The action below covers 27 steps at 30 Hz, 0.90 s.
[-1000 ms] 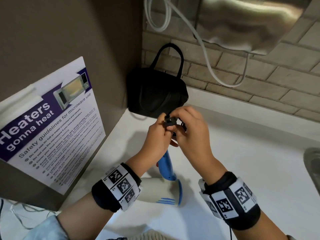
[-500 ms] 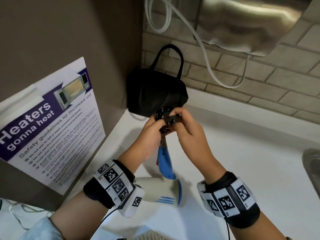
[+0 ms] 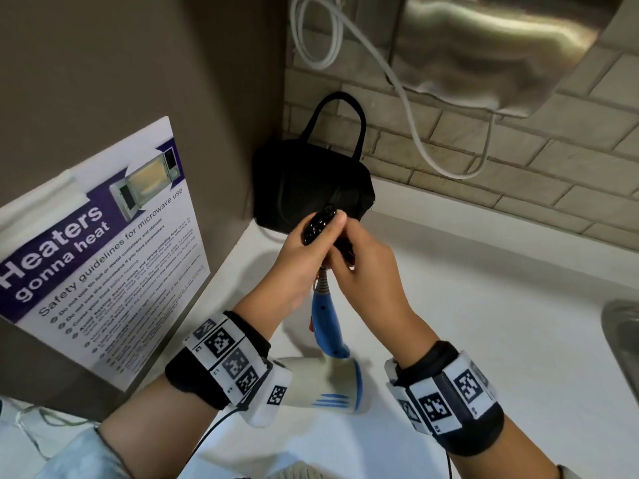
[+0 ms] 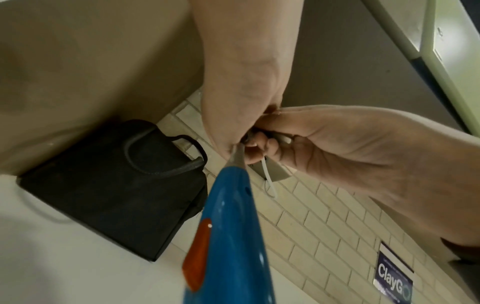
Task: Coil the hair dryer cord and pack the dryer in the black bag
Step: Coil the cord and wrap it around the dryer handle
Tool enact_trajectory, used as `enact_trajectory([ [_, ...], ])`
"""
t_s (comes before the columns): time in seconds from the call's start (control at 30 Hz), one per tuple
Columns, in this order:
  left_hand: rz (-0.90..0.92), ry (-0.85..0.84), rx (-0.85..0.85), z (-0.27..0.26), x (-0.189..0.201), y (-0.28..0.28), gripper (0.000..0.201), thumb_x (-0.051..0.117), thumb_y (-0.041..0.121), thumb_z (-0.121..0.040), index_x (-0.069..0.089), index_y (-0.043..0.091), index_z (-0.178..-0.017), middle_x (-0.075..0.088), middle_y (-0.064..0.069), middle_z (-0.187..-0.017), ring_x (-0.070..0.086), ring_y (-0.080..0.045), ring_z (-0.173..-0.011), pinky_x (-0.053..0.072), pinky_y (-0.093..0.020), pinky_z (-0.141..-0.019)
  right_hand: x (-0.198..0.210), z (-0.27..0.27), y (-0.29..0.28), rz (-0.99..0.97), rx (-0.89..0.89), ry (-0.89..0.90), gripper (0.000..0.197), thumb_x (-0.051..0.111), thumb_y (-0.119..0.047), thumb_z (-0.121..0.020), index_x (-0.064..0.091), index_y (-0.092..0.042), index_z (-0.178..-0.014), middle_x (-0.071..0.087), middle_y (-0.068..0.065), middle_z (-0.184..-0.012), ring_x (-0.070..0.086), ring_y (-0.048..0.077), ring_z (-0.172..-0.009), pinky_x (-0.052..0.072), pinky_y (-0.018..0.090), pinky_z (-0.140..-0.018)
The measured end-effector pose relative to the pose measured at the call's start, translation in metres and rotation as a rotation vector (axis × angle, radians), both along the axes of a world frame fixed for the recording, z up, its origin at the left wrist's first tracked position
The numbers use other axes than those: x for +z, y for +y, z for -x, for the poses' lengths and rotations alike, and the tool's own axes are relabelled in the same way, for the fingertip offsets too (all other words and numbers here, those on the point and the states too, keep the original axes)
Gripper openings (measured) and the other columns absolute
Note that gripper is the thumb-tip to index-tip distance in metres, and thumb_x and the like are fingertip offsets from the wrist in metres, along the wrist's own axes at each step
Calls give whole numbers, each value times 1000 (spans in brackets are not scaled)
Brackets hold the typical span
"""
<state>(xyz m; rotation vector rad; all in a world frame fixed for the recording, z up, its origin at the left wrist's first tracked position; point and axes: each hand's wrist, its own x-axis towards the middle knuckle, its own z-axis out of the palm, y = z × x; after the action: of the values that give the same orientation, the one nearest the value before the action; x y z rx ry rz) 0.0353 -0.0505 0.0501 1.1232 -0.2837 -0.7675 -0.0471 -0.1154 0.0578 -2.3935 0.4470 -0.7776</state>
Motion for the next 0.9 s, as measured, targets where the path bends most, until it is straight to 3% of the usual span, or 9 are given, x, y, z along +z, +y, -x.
enact_trajectory([
  [0.1, 37, 205, 60, -4, 2, -2, 36, 62, 28, -90, 63, 9, -120, 68, -8, -97, 69, -13, -85, 55, -21, -58, -4, 0, 10, 107, 15, -45, 25, 60, -5, -89, 67, -12, -112, 68, 5, -92, 62, 15, -77, 46, 13, -71],
  [0.17, 71, 318, 76, -5, 5, -2, 33, 62, 22, -91, 63, 6, -120, 64, -8, -93, 65, -14, -84, 54, -21, -51, -9, 2, 15, 145, 7, -82, 28, 63, 0, -84, 69, -10, -109, 69, 8, -91, 64, 17, -76, 43, 9, -74],
  [0.3, 71, 404, 80, -11, 3, -1, 25, 66, 20, -88, 63, 8, -110, 64, -6, -84, 65, -11, -64, 55, -22, -53, -11, 8, 19, 165, 1, -142, 27, 64, 2, -82, 71, -7, -106, 71, 8, -93, 66, 17, -79, 36, 0, -81],
  [0.47, 118, 491, 55, -13, 5, -4, 38, 67, 15, -87, 57, 0, -120, 64, -8, -83, 62, -12, -60, 55, -24, -63, -18, 19, 24, 109, -31, -145, 30, 63, 0, -84, 70, -10, -112, 71, 4, -99, 65, 11, -85, 46, 10, -83],
  [0.57, 147, 425, 25, -12, 4, -4, 28, 64, 13, -89, 61, 3, -116, 67, -7, -90, 67, -13, -68, 57, -23, -67, -18, 25, 21, -28, -47, -107, 27, 62, -3, -87, 68, -13, -111, 69, -1, -97, 62, 6, -82, 49, 14, -78],
  [0.67, 148, 285, -11, -13, 6, -2, 18, 63, 14, -90, 65, 14, -108, 68, -4, -95, 68, -17, -85, 58, -27, -75, -11, 23, 17, -325, -57, -49, 15, 62, -12, -89, 62, -20, -102, 67, -6, -94, 63, 3, -82, 48, 12, -74],
  [0.77, 136, 193, -67, -12, 12, 3, 16, 62, 14, -89, 64, 18, -105, 66, 1, -88, 63, -16, -90, 54, -27, -76, -7, 17, 14, -600, -82, -20, 6, 60, -19, -92, 56, -23, -92, 69, -2, -89, 65, 6, -76, 51, 24, -69],
  [0.83, 128, 170, -49, -12, 13, 3, 10, 62, 13, -89, 62, 18, -97, 64, 2, -86, 63, -16, -90, 54, -26, -75, -4, 13, 12, -695, -84, 33, 6, 56, -23, -94, 54, -18, -97, 71, 4, -89, 61, 1, -67, 47, 22, -65],
  [0.9, 111, 130, -6, -11, 13, 2, 6, 63, 14, -89, 59, 18, -92, 62, 1, -88, 63, -16, -88, 53, -26, -74, -3, 10, 10, -673, -84, 104, 15, 54, -28, -95, 55, -14, -101, 70, 6, -86, 59, 4, -65, 48, 27, -65],
])
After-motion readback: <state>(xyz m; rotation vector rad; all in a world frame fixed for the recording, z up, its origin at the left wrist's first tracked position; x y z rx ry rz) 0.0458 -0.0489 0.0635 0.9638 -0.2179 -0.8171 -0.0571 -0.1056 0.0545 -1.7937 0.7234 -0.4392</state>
